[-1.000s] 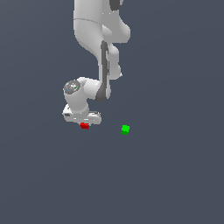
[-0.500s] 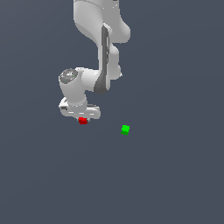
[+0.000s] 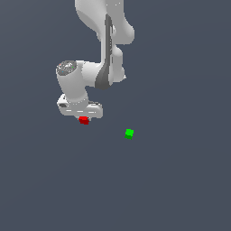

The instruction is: Stack the red cube on top of the green cube.

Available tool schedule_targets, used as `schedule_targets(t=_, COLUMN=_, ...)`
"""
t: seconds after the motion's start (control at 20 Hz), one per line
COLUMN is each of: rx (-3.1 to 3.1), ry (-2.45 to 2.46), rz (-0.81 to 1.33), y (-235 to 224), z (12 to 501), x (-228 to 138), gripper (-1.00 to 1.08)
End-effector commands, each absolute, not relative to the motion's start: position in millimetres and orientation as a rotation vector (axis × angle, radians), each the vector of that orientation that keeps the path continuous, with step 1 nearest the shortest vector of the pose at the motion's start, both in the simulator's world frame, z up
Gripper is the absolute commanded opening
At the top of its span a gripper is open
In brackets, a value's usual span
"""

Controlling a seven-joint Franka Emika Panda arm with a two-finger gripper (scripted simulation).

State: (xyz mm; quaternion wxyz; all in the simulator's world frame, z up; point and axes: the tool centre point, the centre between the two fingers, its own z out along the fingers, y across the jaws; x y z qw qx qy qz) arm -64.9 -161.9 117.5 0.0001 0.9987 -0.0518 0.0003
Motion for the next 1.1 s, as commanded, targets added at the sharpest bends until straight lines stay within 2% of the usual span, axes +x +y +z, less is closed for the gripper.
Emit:
schedule_targets(t=0.0, rx=3.137, ry=-0.163, rz=0.001, y=-162, z=118, x=-65, gripper=-1.00)
schedule_targets(t=0.5, rx=3.137, ry=-0.163, rz=0.001, y=-126, z=110, x=-61, gripper=-1.00)
schedule_targets(t=1.05, rx=3.138, ry=-0.162, rz=0.001, y=-10, z=83, x=-46, gripper=-1.00)
